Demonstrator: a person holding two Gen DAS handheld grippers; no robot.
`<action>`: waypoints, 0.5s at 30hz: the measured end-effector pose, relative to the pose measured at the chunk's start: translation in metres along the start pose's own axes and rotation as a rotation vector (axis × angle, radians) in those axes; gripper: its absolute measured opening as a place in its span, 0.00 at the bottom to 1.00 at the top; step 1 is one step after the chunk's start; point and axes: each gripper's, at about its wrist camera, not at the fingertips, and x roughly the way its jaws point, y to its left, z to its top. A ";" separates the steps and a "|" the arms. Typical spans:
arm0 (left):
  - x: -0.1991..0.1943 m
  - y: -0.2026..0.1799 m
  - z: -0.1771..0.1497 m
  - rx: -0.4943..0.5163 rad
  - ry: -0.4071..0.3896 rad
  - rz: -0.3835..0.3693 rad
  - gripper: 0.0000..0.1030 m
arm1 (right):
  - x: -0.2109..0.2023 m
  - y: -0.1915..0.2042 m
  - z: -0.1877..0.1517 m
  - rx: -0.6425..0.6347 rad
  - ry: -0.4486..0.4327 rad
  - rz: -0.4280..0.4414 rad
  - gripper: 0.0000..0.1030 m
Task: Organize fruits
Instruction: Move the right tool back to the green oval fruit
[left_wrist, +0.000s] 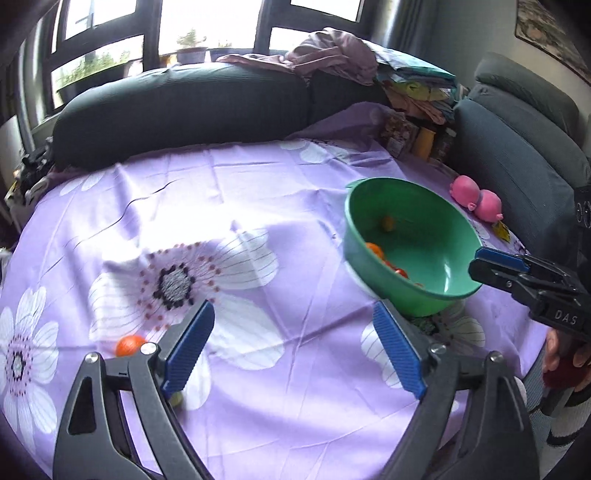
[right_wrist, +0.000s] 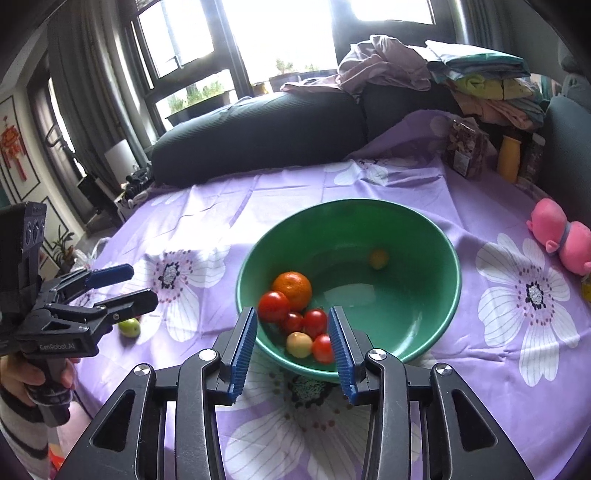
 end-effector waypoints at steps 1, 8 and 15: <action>-0.003 0.009 -0.005 -0.026 0.008 0.007 0.85 | 0.001 0.006 -0.001 -0.012 0.000 0.018 0.39; -0.022 0.058 -0.044 -0.142 0.043 0.108 0.85 | 0.028 0.056 -0.006 -0.135 0.077 0.154 0.40; -0.049 0.083 -0.069 -0.217 0.034 0.167 0.86 | 0.069 0.113 -0.014 -0.202 0.198 0.303 0.40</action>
